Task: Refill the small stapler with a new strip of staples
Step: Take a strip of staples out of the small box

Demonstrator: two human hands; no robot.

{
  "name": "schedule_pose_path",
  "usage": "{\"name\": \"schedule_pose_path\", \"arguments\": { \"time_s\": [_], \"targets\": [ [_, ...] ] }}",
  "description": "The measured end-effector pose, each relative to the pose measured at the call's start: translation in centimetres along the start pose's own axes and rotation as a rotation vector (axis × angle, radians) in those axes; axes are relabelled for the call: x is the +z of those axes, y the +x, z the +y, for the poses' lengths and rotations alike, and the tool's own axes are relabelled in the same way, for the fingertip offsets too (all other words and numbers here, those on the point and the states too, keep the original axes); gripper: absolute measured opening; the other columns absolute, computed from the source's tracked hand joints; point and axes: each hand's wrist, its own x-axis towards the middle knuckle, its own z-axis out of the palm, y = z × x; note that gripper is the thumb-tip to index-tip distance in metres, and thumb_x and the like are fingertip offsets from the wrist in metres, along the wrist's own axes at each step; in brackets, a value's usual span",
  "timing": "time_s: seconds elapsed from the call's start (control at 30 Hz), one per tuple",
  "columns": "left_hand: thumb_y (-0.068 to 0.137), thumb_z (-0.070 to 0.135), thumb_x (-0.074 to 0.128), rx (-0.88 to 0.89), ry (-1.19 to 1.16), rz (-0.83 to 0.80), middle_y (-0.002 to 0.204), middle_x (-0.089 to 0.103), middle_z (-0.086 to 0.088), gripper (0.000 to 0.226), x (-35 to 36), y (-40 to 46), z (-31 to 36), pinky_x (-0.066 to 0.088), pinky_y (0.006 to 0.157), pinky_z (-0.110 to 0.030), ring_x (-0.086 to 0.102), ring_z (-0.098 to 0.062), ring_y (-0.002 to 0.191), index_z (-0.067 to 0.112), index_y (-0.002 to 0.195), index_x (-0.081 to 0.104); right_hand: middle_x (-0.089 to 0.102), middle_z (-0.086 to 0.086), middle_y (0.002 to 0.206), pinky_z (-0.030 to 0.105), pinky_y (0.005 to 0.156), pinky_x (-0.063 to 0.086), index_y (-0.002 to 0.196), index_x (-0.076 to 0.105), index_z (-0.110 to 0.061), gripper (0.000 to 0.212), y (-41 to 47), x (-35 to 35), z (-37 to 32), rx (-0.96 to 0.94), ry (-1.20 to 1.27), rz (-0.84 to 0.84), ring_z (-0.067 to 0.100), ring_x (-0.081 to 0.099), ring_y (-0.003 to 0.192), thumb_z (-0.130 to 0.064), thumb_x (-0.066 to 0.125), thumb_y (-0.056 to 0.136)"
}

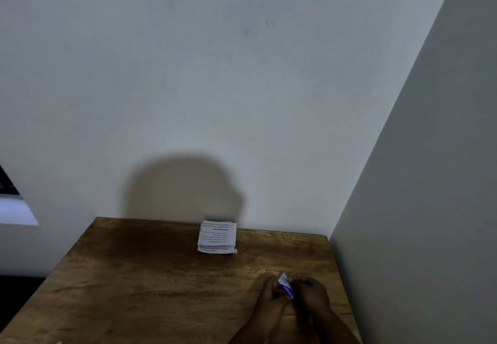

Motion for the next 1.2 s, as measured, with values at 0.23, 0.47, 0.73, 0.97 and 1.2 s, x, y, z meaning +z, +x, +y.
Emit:
{"name": "schedule_pose_path", "arguments": {
  "time_s": [0.23, 0.47, 0.73, 0.97, 1.2],
  "targets": [
    [0.077, 0.012, 0.076, 0.074, -0.103, 0.308, 0.087, 0.075, -0.009, 0.017, -6.3, -1.8, -0.5, 0.059, 0.081, -0.042, 0.071, -0.026, 0.084, 0.014, 0.092, 0.068, 0.07, 0.016, 0.063, 0.021, 0.036, 0.04, 0.078, 0.075, 0.003, 0.006, -3.4, 4.3, 0.4, 0.059, 0.277, -0.216, 0.016, 0.056, 0.043, -0.003, 0.075, 0.076],
    [0.069, 0.013, 0.083, 0.128, -0.195, 0.297, 0.088, 0.072, -0.018, 0.035, -11.8, -5.3, -0.3, 0.062, 0.064, -0.037, 0.073, -0.03, 0.084, -0.002, 0.084, 0.056, 0.071, 0.009, 0.061, 0.019, 0.041, 0.04, 0.079, 0.078, -0.004, 0.017, -7.8, 7.4, -0.3, 0.008, 0.335, -0.351, 0.01, 0.056, 0.045, -0.019, 0.08, 0.075],
    [0.076, 0.004, 0.076, 0.144, -0.286, 0.265, 0.084, 0.077, -0.019, 0.011, -14.6, -9.1, -1.0, 0.06, 0.061, -0.026, 0.075, -0.025, 0.076, -0.003, 0.084, 0.072, 0.074, 0.02, 0.082, 0.032, 0.067, 0.06, 0.088, 0.071, 0.006, 0.011, -10.6, 8.9, 1.0, 0.116, 0.55, -0.477, 0.024, 0.071, 0.065, 0.001, 0.062, 0.087],
    [0.086, 0.007, 0.066, 0.131, -0.378, 0.338, 0.094, 0.073, -0.022, 0.012, -15.4, -10.3, -1.5, 0.061, 0.075, -0.041, 0.073, -0.033, 0.086, -0.003, 0.093, 0.065, 0.066, 0.034, 0.099, 0.033, 0.068, 0.059, 0.095, 0.065, 0.019, 0.015, -13.1, 9.4, 1.8, 0.007, 0.491, -0.481, 0.036, 0.065, 0.086, 0.009, 0.062, 0.084],
    [0.085, 0.001, 0.066, 0.146, -0.403, 0.321, 0.1, 0.069, -0.024, 0.006, -16.3, -11.3, -1.6, 0.059, 0.055, -0.027, 0.073, -0.026, 0.078, 0.002, 0.089, 0.062, 0.063, 0.042, 0.106, 0.038, 0.074, 0.05, 0.1, 0.06, 0.027, 0.019, -14.1, 9.6, 2.3, -0.026, 0.476, -0.436, 0.04, 0.06, 0.09, 0.017, 0.058, 0.083]
  ]
}}
